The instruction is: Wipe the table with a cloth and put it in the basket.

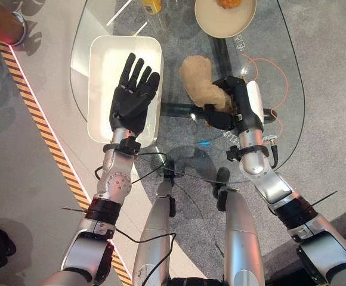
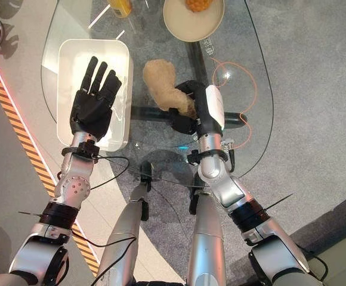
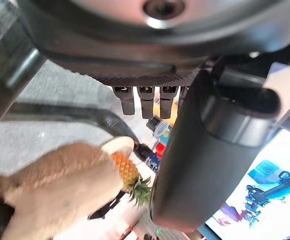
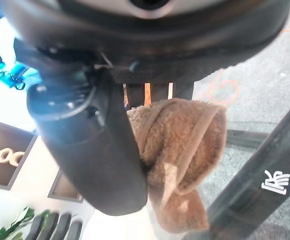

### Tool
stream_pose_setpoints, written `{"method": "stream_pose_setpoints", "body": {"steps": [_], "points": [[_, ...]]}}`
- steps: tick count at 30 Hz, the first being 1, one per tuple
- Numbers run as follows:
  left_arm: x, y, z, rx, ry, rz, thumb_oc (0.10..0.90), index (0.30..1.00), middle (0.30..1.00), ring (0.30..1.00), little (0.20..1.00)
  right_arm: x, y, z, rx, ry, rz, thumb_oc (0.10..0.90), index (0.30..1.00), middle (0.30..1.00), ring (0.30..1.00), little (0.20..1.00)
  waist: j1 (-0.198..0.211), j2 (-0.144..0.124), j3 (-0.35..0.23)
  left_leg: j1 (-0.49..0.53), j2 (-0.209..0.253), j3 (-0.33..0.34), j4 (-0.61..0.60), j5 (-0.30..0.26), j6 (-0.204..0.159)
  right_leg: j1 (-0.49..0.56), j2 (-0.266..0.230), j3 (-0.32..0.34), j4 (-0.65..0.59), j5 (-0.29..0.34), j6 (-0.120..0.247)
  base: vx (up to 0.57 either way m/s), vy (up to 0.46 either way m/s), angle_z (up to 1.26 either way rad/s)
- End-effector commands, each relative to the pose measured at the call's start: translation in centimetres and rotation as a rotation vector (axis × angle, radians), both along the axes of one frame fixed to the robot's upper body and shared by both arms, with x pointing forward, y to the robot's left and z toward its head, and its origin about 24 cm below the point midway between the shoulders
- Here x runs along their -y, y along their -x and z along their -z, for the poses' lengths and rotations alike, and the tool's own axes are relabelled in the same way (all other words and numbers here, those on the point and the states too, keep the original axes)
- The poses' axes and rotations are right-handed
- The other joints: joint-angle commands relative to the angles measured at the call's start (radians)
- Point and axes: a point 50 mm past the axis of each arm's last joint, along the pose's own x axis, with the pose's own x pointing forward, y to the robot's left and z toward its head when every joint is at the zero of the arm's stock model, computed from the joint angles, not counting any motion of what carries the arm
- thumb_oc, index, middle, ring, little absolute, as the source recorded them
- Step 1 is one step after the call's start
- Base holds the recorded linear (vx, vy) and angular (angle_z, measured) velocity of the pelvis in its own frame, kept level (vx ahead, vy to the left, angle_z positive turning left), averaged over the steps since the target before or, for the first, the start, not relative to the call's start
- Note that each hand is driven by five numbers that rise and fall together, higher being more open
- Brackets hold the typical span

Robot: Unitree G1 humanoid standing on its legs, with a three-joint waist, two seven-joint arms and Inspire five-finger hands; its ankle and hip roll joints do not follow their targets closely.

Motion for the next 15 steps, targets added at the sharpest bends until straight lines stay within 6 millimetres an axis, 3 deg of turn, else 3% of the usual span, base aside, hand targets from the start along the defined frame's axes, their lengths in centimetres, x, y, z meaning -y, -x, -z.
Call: {"method": "stream_pose_setpoints", "body": {"steps": [1, 15], "points": [[1.2, 1.0, -6.4, 0.297, -0.045, 0.111, 0.8, 0.9, 0.9, 0.9, 0.9, -4.8, 3.8, -9.3, 0.447, -0.07, -0.28, 0.1, 0.3, 0.3, 0.3, 0.2, -0.011, -0.04, -0.026, 0.027, -0.065, 0.095, 0.107, -0.157, 0.059, 0.073, 0.064, 0.038, -0.242, 0.128, 0.039, 0.0, 0.0, 0.0], [3.8, 1.6, -7.4, 0.324, -0.101, 0.262, 0.8, 0.9, 0.9, 0.9, 0.9, -6.3, 3.9, -9.3, 0.426, -0.015, -0.347, 0.1, 0.3, 0.3, 0.3, 0.2, -0.005, -0.045, -0.026, 0.029, -0.068, 0.092, 0.095, -0.154, 0.061, 0.076, 0.064, 0.032, -0.257, 0.134, 0.043, 0.0, 0.0, 0.0]]}}
